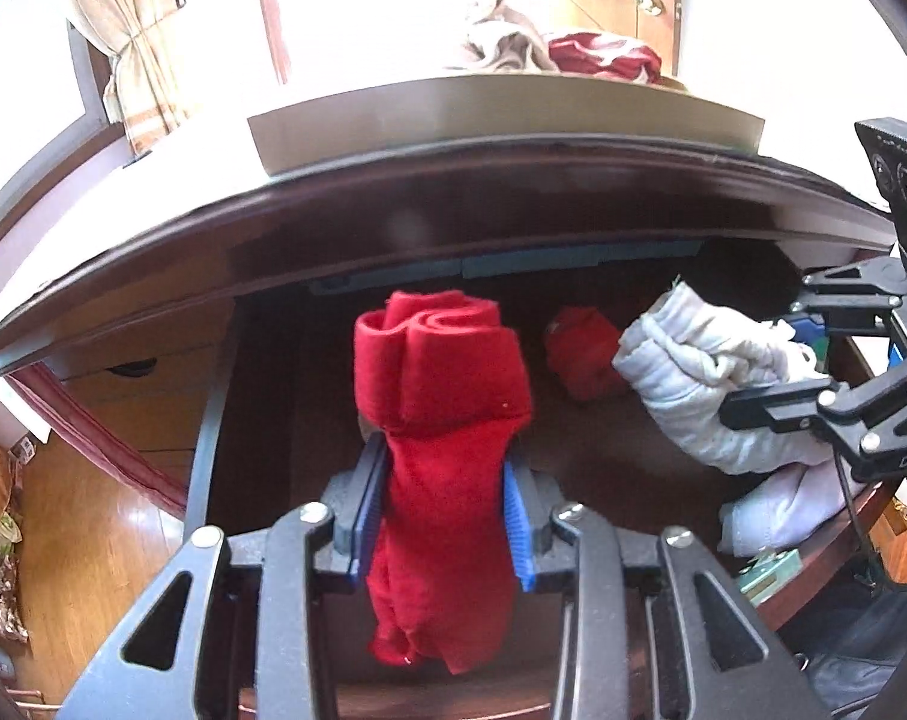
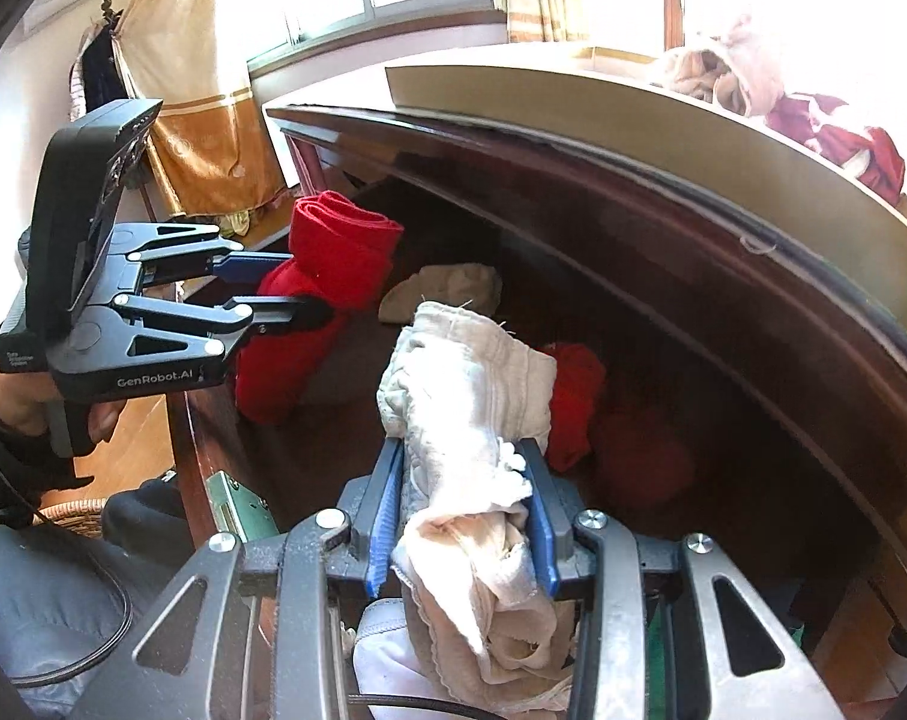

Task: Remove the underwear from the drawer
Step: 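Lift both garments up out of the drawer while both tools hold them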

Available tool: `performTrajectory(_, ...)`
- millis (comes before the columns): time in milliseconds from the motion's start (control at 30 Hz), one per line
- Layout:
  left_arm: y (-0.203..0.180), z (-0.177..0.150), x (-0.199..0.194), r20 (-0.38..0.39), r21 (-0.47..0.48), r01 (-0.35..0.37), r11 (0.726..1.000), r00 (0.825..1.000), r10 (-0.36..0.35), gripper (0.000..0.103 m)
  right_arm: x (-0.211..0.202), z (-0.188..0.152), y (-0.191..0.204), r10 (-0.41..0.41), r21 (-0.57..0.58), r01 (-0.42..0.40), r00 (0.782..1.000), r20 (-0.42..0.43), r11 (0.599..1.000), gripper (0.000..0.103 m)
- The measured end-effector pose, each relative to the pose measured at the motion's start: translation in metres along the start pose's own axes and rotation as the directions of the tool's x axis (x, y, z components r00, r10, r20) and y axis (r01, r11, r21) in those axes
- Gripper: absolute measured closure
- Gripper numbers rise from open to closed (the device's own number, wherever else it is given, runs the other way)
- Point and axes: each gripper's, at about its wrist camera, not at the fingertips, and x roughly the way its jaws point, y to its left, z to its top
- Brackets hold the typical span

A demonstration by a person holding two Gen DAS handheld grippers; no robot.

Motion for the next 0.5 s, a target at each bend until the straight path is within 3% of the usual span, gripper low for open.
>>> performTrajectory(500, -0.011, 0.000, -0.017, 0.082, -0.024, -0.026, 0.999, 0.996, 0.028, 0.069, -0.030, -0.014, 0.001, 0.001, 0.027, -0.003, 0.995, 0.095, 1.000, 0.064)
